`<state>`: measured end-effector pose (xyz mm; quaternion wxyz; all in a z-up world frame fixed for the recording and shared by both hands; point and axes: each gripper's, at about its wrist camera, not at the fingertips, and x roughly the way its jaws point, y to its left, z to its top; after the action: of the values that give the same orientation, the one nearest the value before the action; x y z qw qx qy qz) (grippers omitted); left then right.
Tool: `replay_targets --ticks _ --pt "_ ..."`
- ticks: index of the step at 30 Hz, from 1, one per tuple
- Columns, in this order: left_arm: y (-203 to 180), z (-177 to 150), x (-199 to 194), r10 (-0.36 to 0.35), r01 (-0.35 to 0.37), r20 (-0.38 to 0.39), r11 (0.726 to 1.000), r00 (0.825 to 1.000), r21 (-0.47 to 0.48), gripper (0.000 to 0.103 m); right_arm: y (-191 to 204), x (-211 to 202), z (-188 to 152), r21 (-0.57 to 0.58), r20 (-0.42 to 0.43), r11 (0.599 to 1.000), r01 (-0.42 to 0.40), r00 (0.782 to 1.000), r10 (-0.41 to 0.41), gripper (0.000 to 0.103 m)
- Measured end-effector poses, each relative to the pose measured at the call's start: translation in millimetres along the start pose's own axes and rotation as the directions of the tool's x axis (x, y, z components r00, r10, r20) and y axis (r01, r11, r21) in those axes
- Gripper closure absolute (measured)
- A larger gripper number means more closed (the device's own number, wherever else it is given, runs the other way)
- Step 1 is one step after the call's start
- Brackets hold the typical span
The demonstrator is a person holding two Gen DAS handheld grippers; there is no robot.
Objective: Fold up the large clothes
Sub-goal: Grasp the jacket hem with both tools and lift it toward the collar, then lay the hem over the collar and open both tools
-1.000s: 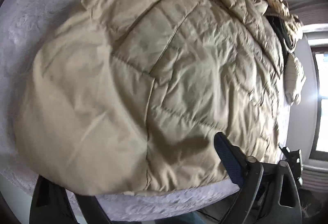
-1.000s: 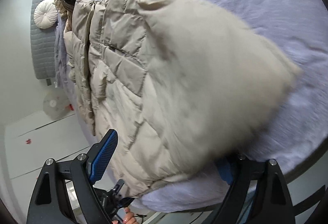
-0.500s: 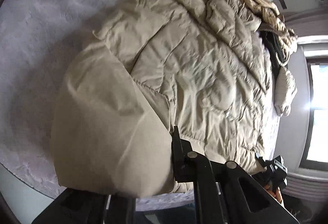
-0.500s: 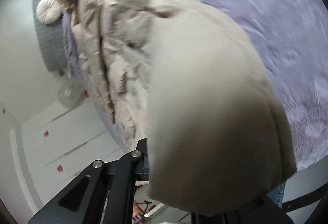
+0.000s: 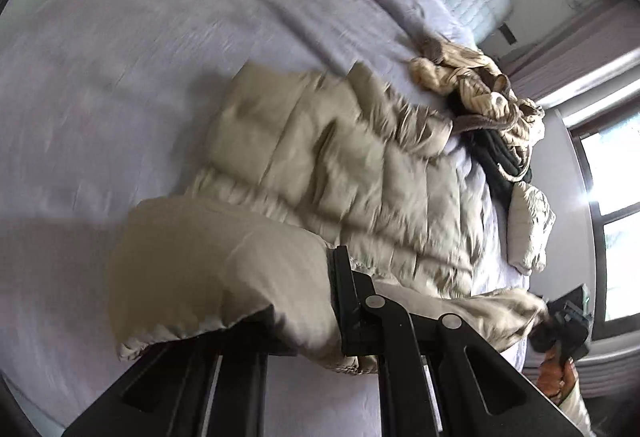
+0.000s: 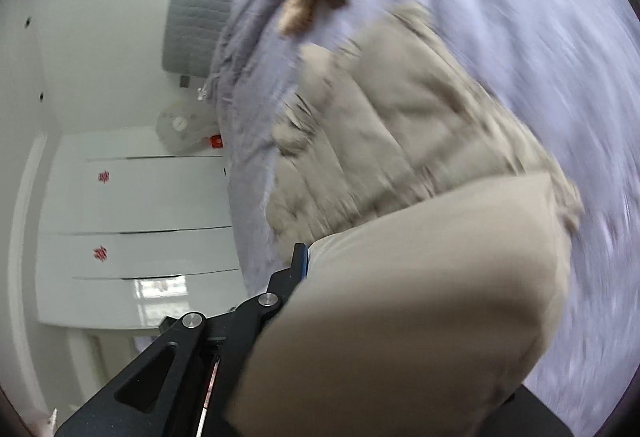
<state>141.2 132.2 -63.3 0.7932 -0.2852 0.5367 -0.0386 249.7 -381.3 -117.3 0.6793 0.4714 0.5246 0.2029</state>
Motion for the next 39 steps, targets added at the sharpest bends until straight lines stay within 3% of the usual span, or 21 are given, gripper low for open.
replay_targets --ticks 4,8,12,16,22,23,26,27,28,34,39 --pt "-5 58 34 0.010 -0.010 -0.008 0.998 1.000 0.057 0.090 27 30 47 -0.057 0.032 0.997 0.043 0.999 -0.041 0.094" --pt "-5 104 83 0.090 -0.086 -0.039 0.990 0.995 0.110 0.090 25 69 94 -0.038 0.053 0.993 0.114 0.992 -0.112 0.094" --pt "0 127 137 0.159 -0.145 -0.101 0.980 0.982 0.135 0.089 7 107 126 0.002 0.038 0.984 0.179 0.983 -0.179 0.094" --pt "2 135 164 0.206 -0.183 -0.129 0.969 0.970 0.168 0.089 -9 133 140 0.035 0.021 0.974 0.222 0.975 -0.223 0.093" --pt "-4 129 156 0.227 -0.192 -0.132 0.953 0.965 0.233 0.086 -18 136 143 0.072 -0.004 0.971 0.227 0.974 -0.228 0.089" --pt "-5 127 152 0.229 -0.190 -0.137 0.950 0.964 0.249 0.081 -17 134 143 0.071 -0.007 0.972 0.225 0.974 -0.225 0.087" --pt "-9 124 138 0.222 -0.177 -0.141 0.945 0.965 0.274 0.079 -10 126 145 0.052 -0.001 0.975 0.217 0.976 -0.217 0.057" --pt "-11 124 135 0.222 -0.176 -0.141 0.944 0.965 0.279 0.079 -7 125 147 0.043 0.008 0.977 0.210 0.977 -0.211 0.042" --pt "-13 122 131 0.224 -0.176 -0.141 0.941 0.964 0.288 0.079 -3 122 148 0.029 0.020 0.978 0.208 0.978 -0.209 0.038" --pt "-31 110 117 0.258 -0.184 -0.153 0.906 0.954 0.383 0.074 -1 119 152 0.015 0.024 0.969 0.247 0.969 -0.247 0.038" --pt "-44 101 104 0.266 -0.175 -0.154 0.881 0.952 0.440 0.073 -14 120 157 0.087 0.050 0.963 0.254 0.965 -0.259 0.038"
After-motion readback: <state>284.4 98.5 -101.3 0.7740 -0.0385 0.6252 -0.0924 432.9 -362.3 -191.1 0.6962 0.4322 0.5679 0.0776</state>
